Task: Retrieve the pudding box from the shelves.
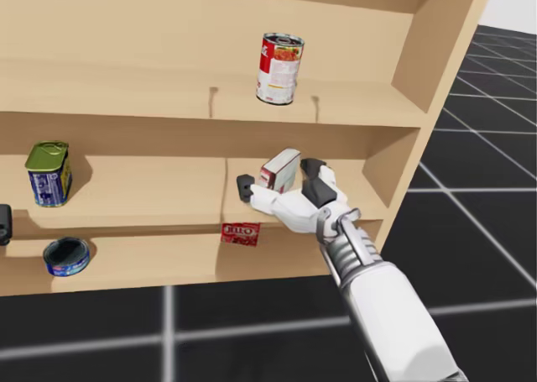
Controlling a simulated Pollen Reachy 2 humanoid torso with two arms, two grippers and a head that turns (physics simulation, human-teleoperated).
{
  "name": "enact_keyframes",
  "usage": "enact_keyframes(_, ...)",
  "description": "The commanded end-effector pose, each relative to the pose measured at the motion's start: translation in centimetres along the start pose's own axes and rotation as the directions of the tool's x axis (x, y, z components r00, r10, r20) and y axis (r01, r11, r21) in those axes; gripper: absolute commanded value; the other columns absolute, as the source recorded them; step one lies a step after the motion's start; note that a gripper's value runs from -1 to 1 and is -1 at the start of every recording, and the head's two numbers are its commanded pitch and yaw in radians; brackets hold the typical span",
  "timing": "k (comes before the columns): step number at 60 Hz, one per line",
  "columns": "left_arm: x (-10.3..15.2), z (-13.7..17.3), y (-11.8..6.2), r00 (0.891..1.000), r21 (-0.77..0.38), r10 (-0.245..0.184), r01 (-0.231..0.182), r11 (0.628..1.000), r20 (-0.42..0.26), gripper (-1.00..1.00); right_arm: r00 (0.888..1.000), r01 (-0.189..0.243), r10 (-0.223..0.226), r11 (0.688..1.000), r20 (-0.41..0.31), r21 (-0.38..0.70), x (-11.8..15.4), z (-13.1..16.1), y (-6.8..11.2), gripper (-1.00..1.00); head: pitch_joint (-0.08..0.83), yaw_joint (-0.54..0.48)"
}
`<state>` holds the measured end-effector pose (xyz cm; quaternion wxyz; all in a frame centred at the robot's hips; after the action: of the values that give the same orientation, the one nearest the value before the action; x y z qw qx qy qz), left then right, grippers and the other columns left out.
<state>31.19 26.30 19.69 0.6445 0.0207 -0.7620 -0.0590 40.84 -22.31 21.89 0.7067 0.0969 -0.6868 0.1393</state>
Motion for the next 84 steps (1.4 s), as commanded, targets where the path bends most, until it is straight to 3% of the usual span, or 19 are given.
enact_keyframes(1,0.0,0.0,-0.1,1.0,-0.003,-0.001,0.001,1.0,0.001,-1.0,1.0,-0.004,0.004,1.0,-0.016,-0.004,-0.5,-1.4,-0.1,-1.0,0.44,-0.25)
enact_keyframes(14,0.0,0.0,-0.2,1.0,-0.005,-0.003,0.003,1.0,0.001,-1.0,0.999,-0.033,0.033,0.999,-0.009,0.01,-0.6,-1.4,0.1,-1.0,0.44,-0.25)
enact_keyframes(16,0.0,0.0,-0.2,1.0,-0.006,-0.002,0.002,1.0,0.001,-1.0,0.999,-0.034,0.034,0.999,-0.003,0.008,-0.6,-1.3,0.1,-0.75,0.439,-0.25)
enact_keyframes(17,0.0,0.0,-0.2,1.0,-0.005,-0.003,0.003,1.0,0.001,-1.0,1.0,-0.028,0.028,1.0,0.005,0.009,-0.6,-1.3,0.2,0.14,0.439,-0.25)
enact_keyframes(18,0.0,0.0,-0.2,1.0,-0.005,-0.003,0.003,1.0,0.001,-1.0,1.0,-0.029,0.029,1.0,0.006,0.007,-0.6,-1.3,0.2,0.76,0.438,-0.25)
enact_keyframes(19,0.0,0.0,-0.2,1.0,-0.005,-0.003,0.003,1.0,0.001,-1.0,1.0,-0.029,0.029,1.0,0.006,0.007,-0.6,-1.3,0.2,0.76,0.438,-0.25)
enact_keyframes(20,0.0,0.0,-0.2,1.0,-0.006,-0.003,0.003,1.0,0.001,-1.0,0.999,-0.036,0.036,0.999,0.011,0.004,-0.6,-1.3,0.3,1.0,0.438,-0.25)
enact_keyframes(38,0.0,0.0,-0.3,1.0,-0.007,-0.005,0.005,1.0,-0.001,-1.0,0.999,-0.031,0.031,1.0,0.012,-0.005,-0.8,-1.0,0.4,1.0,0.439,-0.24)
enact_keyframes(50,0.0,0.0,-0.3,1.0,-0.008,-0.006,0.006,1.0,-0.001,-1.0,0.999,-0.024,0.025,0.999,0.021,-0.035,-0.5,0.8,0.8,1.0,0.439,-0.25)
enact_keyframes(68,0.0,0.1,-0.5,1.0,-0.011,-0.005,0.005,1.0,-0.002,-1.0,0.996,-0.038,0.043,0.997,0.084,-0.065,1.3,5.8,2.2,1.0,0.436,-0.26)
enact_keyframes(77,0.0,0.1,-0.5,1.0,-0.009,-0.004,0.004,1.0,-0.001,-1.0,0.984,-0.061,0.07,0.996,0.162,-0.06,3.1,9.4,3.6,1.0,0.437,-0.25)
enact_keyframes(84,0.1,0.2,-0.5,1.0,-0.009,-0.003,0.003,1.0,0.0,-1.0,0.978,-0.047,0.052,0.998,0.204,-0.03,3.7,13.2,4.7,1.0,0.437,-0.25)
